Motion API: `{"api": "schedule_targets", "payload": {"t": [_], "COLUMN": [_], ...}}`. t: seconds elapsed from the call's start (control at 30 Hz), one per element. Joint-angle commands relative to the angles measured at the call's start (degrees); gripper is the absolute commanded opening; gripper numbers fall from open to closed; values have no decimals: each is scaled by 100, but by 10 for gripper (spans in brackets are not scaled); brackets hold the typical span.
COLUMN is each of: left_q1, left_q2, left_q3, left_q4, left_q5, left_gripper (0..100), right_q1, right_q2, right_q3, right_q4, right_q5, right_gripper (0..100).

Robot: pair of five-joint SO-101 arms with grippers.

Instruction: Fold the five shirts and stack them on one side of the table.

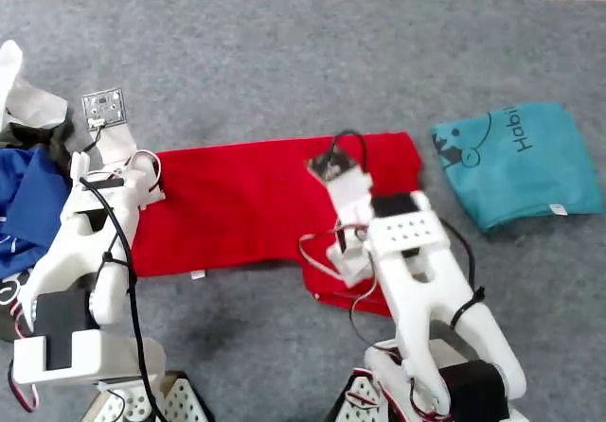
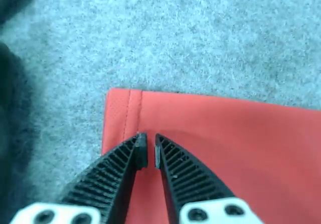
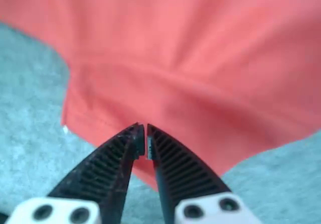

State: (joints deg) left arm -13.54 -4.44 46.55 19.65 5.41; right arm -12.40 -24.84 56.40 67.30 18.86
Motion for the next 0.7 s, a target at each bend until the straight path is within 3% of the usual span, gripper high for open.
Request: {"api": "schedule_targets", "payload": {"t": [0.0,0.2,0.43,0.53,0.67], "left_q1": [48,48,-4,-84,-259], "left_q2": [-114,-114,-132,-492,-1626], "left_q3": [-40,-22,-4,-268,-620], "left_q4": [-70,-70,18,818,2031], "left_q5": [62,62,62,62,62], "left_gripper": [61,61,61,61,61], "right_q1": [-273,-114,730,1134,1275], "right_q2": [4,-40,-31,13,57], "right_q3": [462,57,-2079,-3160,-3811], "right_q4": [-114,211,1090,1134,387], "right_q5": [79,88,79,44,35], "right_gripper": [15,15,15,15,15]}}
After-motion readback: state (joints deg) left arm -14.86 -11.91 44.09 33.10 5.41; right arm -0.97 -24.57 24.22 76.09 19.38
